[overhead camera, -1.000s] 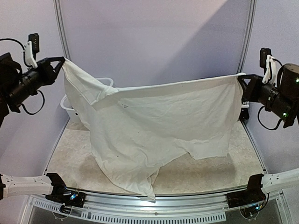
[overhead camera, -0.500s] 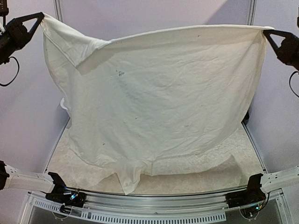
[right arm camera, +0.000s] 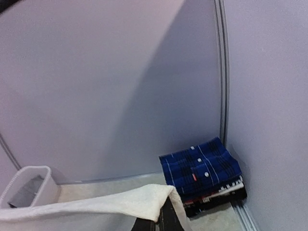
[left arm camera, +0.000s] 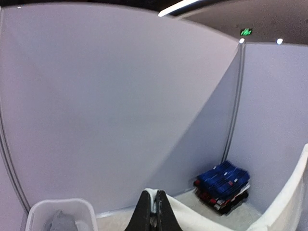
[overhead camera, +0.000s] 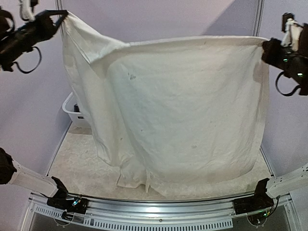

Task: Fold and stack the mixed laundry pile
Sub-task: Flatten out the crumpled T-shirt at the center of the board.

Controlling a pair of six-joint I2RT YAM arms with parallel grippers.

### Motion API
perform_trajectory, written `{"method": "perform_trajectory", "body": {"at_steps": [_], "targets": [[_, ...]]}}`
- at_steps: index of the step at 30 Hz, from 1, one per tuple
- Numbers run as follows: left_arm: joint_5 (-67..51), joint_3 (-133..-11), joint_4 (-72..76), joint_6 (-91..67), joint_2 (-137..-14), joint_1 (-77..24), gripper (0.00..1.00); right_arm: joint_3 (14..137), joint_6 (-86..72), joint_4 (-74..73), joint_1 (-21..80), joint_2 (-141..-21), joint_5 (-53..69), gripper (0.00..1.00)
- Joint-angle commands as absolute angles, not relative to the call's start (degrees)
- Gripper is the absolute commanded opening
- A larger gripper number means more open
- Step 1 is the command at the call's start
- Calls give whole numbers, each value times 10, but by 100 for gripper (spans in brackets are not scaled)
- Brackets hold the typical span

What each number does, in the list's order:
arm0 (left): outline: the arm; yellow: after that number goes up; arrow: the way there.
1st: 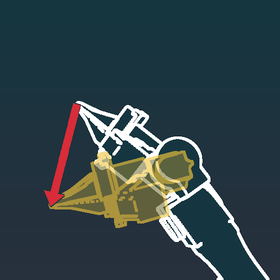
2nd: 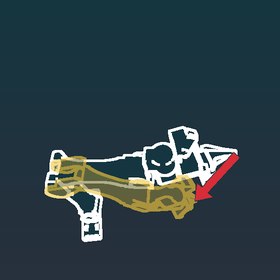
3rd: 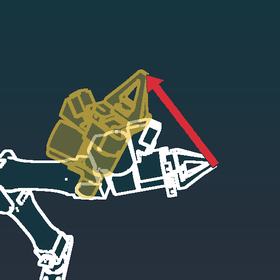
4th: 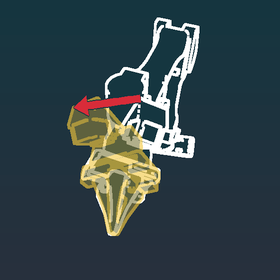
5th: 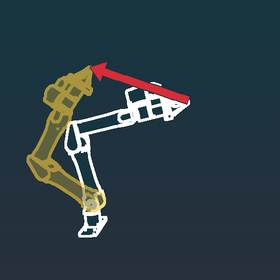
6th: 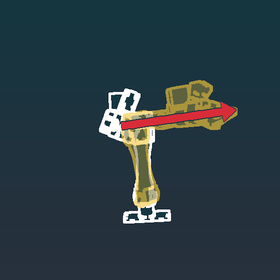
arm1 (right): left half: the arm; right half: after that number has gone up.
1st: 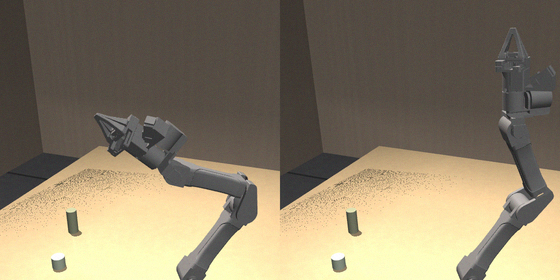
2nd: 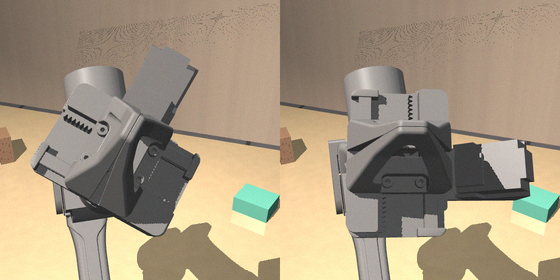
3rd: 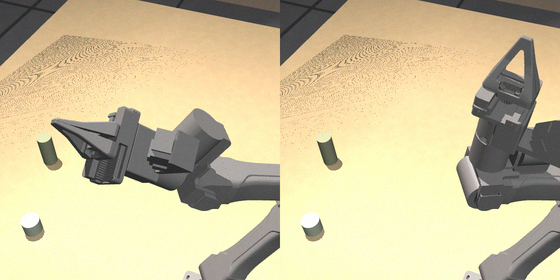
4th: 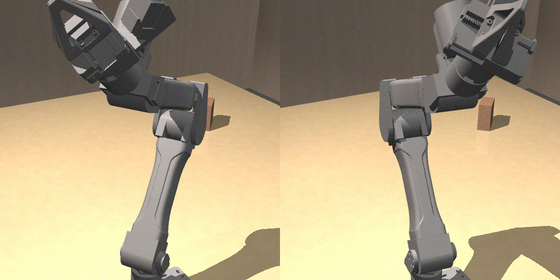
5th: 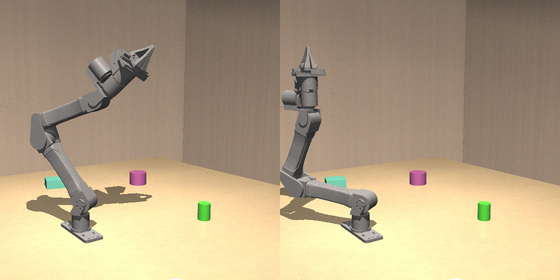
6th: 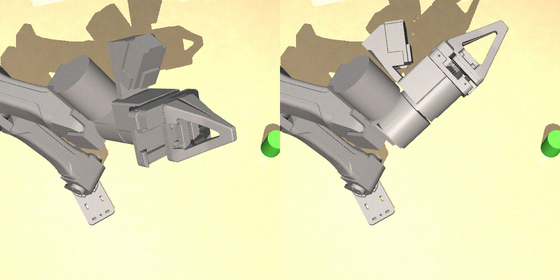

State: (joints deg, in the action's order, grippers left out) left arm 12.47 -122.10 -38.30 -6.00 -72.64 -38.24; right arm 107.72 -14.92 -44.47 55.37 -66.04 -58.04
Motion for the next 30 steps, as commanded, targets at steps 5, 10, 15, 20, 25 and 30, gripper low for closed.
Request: {"method": "perform_trajectory", "body": {"at_steps": [5, 10, 15, 20, 25, 30], "targets": [[196, -1252, -504, -98, -1027, -310, 0, 979, -306, -541, 263, -851, -352, 0], [73, -1452, -557, -124, -1306, -247, 0, 1029, -305, -519, 198, -1018, -264, 8], [-19, -1519, -531, -130, -1426, -236, 83, 1097, -296, -535, 192, -1121, -216, 68], [-10, -1315, -404, -139, -1308, -237, 99, 1053, -289, -497, 207, -1058, -193, 73], [22, -1163, -358, -139, -1213, -250, 99, 1008, -286, -493, 240, -1006, -208, 75], [81, -988, -335, -152, -1113, -284, 89, 916, -282, -443, 275, -958, -182, 75]]}}
